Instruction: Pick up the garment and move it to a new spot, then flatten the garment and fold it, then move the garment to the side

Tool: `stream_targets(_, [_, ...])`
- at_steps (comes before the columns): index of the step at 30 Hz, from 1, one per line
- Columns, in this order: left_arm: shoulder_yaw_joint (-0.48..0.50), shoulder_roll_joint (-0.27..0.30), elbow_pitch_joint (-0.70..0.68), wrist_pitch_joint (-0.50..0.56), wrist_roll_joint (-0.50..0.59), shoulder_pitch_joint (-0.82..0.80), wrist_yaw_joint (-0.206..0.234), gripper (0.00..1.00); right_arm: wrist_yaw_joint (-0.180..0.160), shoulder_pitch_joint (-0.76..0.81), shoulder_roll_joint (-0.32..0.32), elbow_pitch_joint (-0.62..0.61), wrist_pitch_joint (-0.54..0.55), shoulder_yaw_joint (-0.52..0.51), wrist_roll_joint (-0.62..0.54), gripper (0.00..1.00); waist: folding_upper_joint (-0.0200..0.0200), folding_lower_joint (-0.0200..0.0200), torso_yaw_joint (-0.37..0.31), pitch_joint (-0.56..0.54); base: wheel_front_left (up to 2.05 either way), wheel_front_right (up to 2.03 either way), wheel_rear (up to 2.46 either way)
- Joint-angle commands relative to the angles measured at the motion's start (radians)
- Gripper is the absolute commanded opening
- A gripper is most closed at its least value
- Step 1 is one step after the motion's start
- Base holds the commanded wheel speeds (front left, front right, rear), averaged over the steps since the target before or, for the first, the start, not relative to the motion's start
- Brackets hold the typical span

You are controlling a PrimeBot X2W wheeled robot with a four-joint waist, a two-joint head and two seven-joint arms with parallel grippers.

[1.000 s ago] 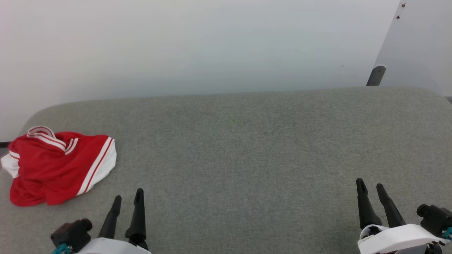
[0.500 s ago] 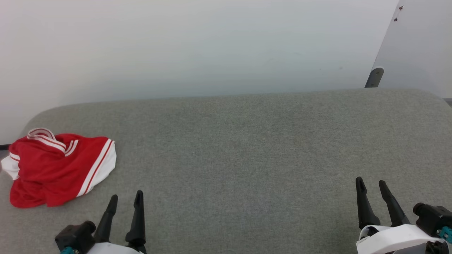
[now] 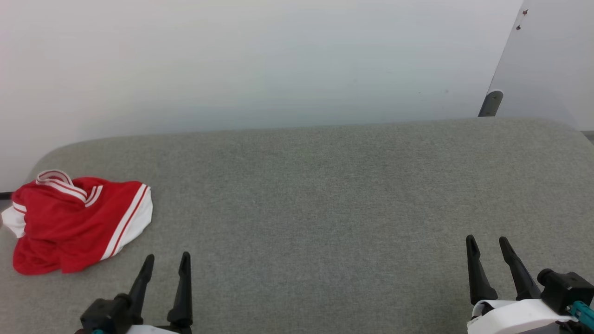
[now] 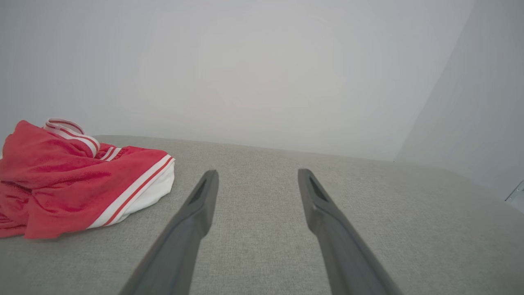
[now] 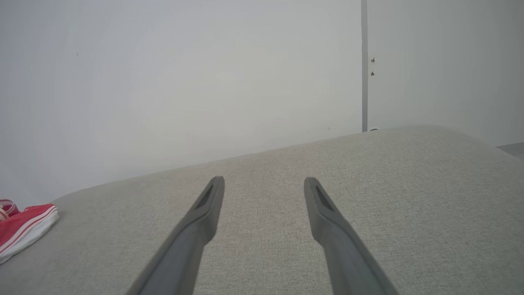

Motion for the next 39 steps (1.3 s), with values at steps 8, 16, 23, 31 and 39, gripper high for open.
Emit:
stream_targets(8, [-0.006,0.008,-0.016,-0.021,0.076,0.016,-0.002,1.00,0.001,0.005,0.004,-0.012,-0.018,0.000,-0.070,1.00,0.0000,0.0000,-0.002,-0.005,0.00,0.00,0.00])
stream_targets(16, [-0.009,0.010,-0.026,-0.034,0.130,0.024,0.000,1.00,0.001,0.011,0.004,-0.018,-0.030,0.003,-0.127,1.00,0.0000,0.0000,-0.003,-0.007,0.00,0.00,0.00])
stream_targets(23, [-0.011,0.011,-0.029,-0.041,0.157,0.033,-0.002,1.00,0.001,0.013,0.004,-0.019,-0.036,0.006,-0.154,1.00,0.0000,0.0000,-0.004,-0.009,0.00,0.00,0.00])
stream_targets(31, [-0.009,0.007,-0.033,-0.041,0.147,0.037,-0.010,1.00,0.001,0.013,0.004,-0.018,-0.037,0.006,-0.154,1.00,0.0000,0.0000,-0.005,-0.008,0.00,0.00,0.00])
stream_targets(39, [0.009,0.007,-0.005,-0.035,0.119,0.025,-0.003,1.00,0.001,0.024,0.004,-0.019,-0.038,0.000,-0.146,1.00,0.0000,0.0000,0.029,-0.016,0.00,0.00,0.00])
